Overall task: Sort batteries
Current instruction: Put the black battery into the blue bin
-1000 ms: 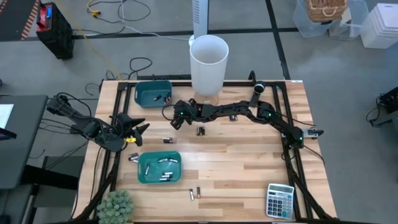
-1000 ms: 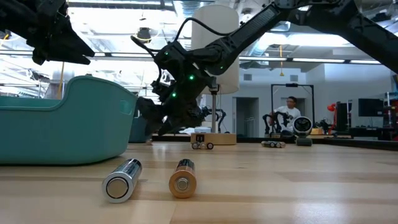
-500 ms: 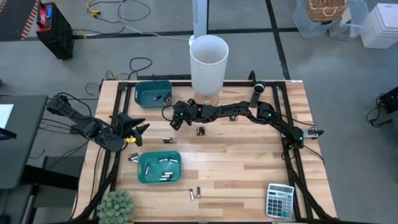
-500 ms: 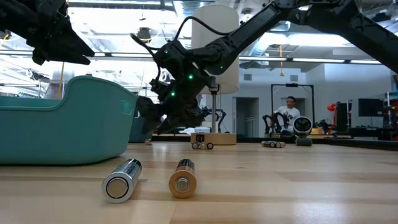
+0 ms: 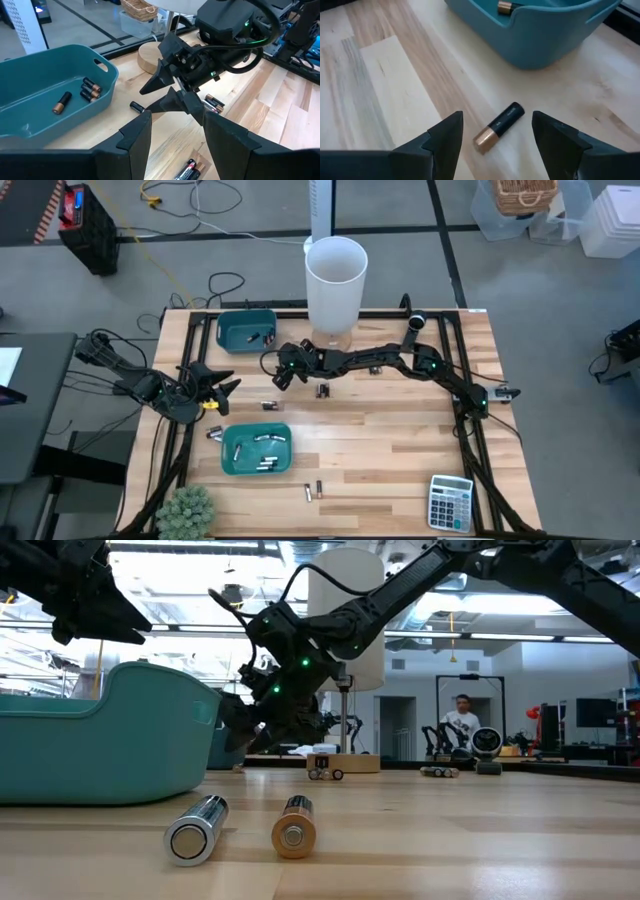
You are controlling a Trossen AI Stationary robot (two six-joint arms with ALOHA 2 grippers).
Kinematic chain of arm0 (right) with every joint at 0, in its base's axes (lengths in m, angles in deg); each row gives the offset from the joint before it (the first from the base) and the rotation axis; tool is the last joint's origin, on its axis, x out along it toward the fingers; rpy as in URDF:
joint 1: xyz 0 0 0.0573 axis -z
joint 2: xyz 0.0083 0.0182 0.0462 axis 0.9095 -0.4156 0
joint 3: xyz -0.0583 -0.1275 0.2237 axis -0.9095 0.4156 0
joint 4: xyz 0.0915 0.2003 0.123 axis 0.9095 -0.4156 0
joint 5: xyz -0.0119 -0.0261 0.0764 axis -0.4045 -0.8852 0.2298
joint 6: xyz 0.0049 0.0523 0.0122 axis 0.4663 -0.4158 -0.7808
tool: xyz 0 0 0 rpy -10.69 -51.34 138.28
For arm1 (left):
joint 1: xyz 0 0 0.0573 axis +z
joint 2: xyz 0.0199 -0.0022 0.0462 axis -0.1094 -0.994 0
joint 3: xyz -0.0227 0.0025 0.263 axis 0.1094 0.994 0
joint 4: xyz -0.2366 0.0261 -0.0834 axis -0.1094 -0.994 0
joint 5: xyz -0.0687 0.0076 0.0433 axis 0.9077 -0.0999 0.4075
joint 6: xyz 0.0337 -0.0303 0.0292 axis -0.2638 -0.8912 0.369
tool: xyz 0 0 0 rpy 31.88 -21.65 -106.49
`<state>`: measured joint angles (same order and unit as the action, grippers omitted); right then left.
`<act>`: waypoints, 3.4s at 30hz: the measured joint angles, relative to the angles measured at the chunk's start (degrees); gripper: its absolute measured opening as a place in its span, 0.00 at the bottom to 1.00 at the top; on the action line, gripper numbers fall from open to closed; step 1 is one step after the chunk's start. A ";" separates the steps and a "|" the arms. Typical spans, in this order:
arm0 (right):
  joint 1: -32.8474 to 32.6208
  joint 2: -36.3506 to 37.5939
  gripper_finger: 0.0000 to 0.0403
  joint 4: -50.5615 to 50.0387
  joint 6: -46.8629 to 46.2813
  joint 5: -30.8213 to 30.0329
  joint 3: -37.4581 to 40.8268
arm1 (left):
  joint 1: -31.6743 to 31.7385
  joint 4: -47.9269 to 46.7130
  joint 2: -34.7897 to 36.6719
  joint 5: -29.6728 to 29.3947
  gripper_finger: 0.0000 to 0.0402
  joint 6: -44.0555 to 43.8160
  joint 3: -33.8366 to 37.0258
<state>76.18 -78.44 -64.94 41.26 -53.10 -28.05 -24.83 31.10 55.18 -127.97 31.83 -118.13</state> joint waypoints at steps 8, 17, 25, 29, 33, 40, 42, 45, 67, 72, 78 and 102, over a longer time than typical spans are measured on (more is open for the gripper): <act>0.02 -0.66 0.64 3.45 0.31 -0.06 0.00 | 0.00 0.02 0.01 -0.02 0.43 0.00 0.00; 0.33 -0.74 0.64 3.00 0.02 -0.37 0.02 | 0.02 0.00 0.00 -0.04 0.43 0.02 0.00; 0.25 -0.74 0.64 2.01 -0.04 -0.37 0.02 | 0.02 0.02 0.00 -0.05 0.43 0.02 0.00; 0.22 -0.74 0.64 1.08 -0.17 -1.51 0.02 | 0.02 0.04 0.00 -0.07 0.43 0.02 0.00; 0.18 -0.74 0.64 0.50 -0.54 -1.53 0.11 | 0.02 0.04 0.00 -0.07 0.43 0.02 0.00; 0.10 -0.83 0.64 0.99 -0.70 -1.57 0.74 | 0.02 0.04 0.00 -0.09 0.43 0.02 0.00; -0.21 -0.83 0.64 1.06 -0.66 -1.57 0.74 | 0.02 0.04 0.02 -0.09 0.43 0.02 0.00; -0.22 -0.83 0.64 2.04 -0.66 -1.66 0.74 | 0.02 0.04 0.00 -0.09 0.43 0.02 0.00; -3.01 1.29 0.64 6.95 5.01 -2.47 0.31 | 0.02 0.04 0.00 1.00 0.43 0.02 -0.02; -5.37 5.29 0.64 8.30 11.70 -3.43 0.42 | 0.02 0.04 0.00 1.14 0.43 0.01 -0.02; -8.39 8.81 0.63 22.22 19.31 1.74 0.24 | 0.02 0.82 0.02 -0.30 0.43 0.87 -0.02; -3.31 3.89 0.63 16.15 10.48 -1.95 0.86 | -1.17 6.47 -0.24 -2.78 0.43 8.07 -0.04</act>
<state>72.87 -74.54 -48.79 51.73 -55.05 -27.20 -26.00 37.57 54.94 -130.74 39.90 -118.17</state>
